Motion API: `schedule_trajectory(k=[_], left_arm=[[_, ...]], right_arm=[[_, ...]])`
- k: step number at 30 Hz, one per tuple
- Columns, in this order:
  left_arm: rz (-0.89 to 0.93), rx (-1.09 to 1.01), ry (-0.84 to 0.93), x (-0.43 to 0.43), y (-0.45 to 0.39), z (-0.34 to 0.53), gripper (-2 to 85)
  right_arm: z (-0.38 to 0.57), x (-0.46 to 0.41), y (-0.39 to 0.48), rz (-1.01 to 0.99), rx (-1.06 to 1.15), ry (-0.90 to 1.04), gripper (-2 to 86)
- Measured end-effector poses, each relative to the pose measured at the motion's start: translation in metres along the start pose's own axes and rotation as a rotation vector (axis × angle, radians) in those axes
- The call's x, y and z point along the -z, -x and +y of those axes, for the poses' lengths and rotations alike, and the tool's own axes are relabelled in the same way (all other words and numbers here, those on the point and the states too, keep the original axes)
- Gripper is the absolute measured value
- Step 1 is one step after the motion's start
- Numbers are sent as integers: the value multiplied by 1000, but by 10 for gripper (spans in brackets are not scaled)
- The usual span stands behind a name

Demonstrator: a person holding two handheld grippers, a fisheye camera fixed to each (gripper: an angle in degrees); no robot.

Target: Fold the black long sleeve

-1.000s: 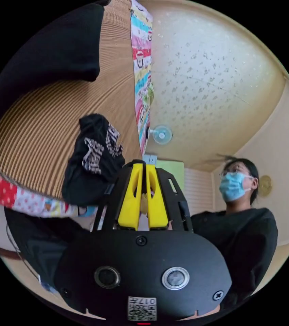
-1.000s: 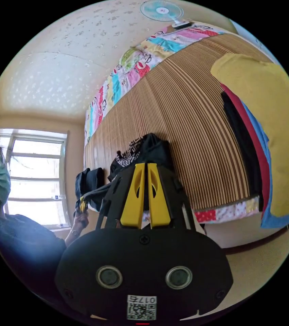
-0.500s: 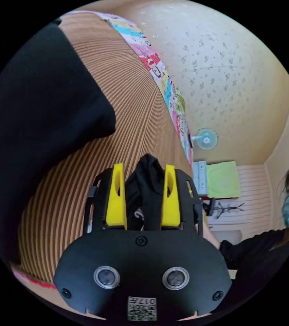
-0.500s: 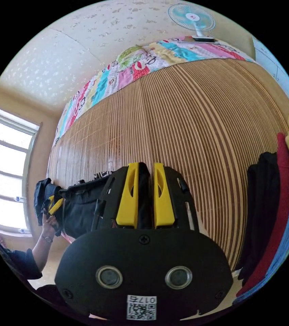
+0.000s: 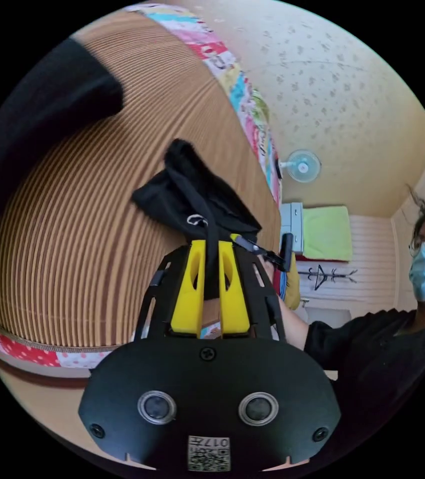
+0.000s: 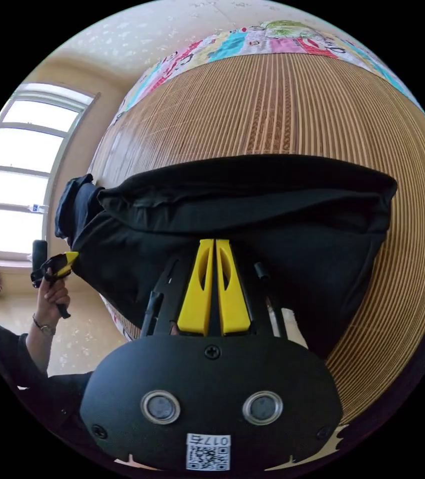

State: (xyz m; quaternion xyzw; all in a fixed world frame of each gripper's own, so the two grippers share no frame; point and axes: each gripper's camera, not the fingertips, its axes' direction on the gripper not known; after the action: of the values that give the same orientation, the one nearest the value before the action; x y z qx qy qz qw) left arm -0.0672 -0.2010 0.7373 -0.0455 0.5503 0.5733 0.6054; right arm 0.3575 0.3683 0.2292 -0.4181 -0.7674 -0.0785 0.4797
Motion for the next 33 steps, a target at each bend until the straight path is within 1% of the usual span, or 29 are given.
schedule_trajectory(k=[1,2,3,4,6,7,9,10,11,12,14,16,17,18,19,20,21,23,25,26,27,28,29,30,32,33], left_arm=[[-8,-35,7,-2,-15,-3,49],[-25,-110,25,-10,-49,-7,48],[-43,-195,43,-24,-84,-9,44],[-55,-242,55,-34,-103,-9,42],[-110,-421,132,-92,-172,-3,41],[-121,-463,155,-110,-186,1,41],[-143,-603,255,-188,-227,22,53],[-133,-628,280,-207,-233,28,63],[-84,-672,336,-243,-241,41,83],[11,-722,412,-270,-247,53,86],[113,-741,469,-286,-246,66,95],[107,-686,395,-276,-229,70,99],[70,-625,318,-260,-211,70,100],[5,-536,235,-242,-187,67,101],[-38,-483,199,-234,-174,66,109],[-130,-367,148,-219,-146,63,123],[-199,-258,128,-209,-118,60,145],[-220,-131,138,-205,-80,58,159],[-156,-14,227,-221,-46,58,154],[-99,59,286,-236,-27,60,133],[-31,133,340,-250,-13,63,97],[4,163,340,-254,-8,65,78],[86,189,340,-257,-5,68,39],[142,205,348,-259,-9,71,36],[163,176,361,-254,-31,77,33],[170,144,378,-250,-51,80,31]], right_arm=[[-2,9,-8,-40,-18,3,6],[-2,17,-12,-54,-33,-5,5],[5,40,-19,-80,-53,-55,5],[15,64,-26,-115,-62,-116,5],[35,97,-43,-161,-103,-175,5],[51,117,-57,-174,-146,-203,5],[76,139,-77,-176,-207,-241,5],[93,150,-91,-174,-250,-250,5],[101,153,-99,-174,-273,-249,5],[117,156,-114,-175,-315,-233,6],[139,153,-133,-180,-369,-176,7],[163,147,-150,-211,-429,-102,12],[169,145,-153,-226,-440,-91,14],[179,142,-157,-260,-456,-75,19],[187,139,-160,-297,-474,-61,25],[190,137,-161,-317,-483,-58,29],[195,133,-163,-364,-499,-55,38],[199,125,-163,-451,-511,-57,58],[200,111,-164,-593,-555,-75,93],[201,107,-165,-635,-572,-82,102],[201,97,-166,-727,-612,-92,117],[200,87,-166,-814,-650,-92,129],[199,83,-165,-849,-666,-90,134],[196,77,-162,-884,-688,-88,147],[190,71,-156,-921,-722,-83,187],[183,67,-154,-956,-746,-87,231]])
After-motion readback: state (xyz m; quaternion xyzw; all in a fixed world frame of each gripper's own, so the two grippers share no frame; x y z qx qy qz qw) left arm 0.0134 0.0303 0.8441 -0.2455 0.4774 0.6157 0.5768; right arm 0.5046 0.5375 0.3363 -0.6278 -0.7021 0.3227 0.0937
